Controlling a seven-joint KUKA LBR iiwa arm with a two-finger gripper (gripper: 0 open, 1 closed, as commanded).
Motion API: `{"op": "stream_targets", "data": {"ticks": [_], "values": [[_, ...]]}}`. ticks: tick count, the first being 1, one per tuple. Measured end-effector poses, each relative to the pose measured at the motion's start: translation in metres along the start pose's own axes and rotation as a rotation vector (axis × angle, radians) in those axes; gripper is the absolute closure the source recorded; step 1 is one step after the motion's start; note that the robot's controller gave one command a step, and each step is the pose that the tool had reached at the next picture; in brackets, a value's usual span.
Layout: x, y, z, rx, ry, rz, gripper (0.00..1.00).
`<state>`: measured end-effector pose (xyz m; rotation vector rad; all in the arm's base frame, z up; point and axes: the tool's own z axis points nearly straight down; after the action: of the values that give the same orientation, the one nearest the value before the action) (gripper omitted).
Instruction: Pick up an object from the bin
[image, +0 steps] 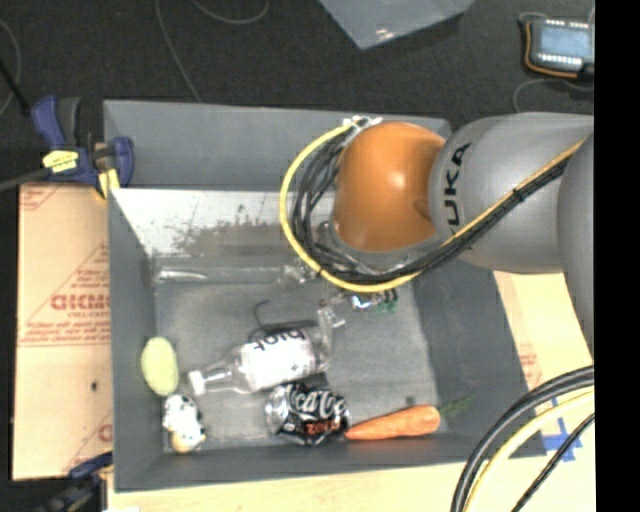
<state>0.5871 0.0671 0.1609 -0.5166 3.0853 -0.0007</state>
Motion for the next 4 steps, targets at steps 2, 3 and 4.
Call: {"op": "stream_targets", "data": {"ticks": [2,3,4], "values": [[0.004,0.026,0.089,0.000,-0.009,-0.276,1.00],[0.004,0.026,0.089,0.000,-0.009,-0.275,1.00],[0.006,0.026,0.084,-0.002,-0.001,-0.275,1.00]]}}
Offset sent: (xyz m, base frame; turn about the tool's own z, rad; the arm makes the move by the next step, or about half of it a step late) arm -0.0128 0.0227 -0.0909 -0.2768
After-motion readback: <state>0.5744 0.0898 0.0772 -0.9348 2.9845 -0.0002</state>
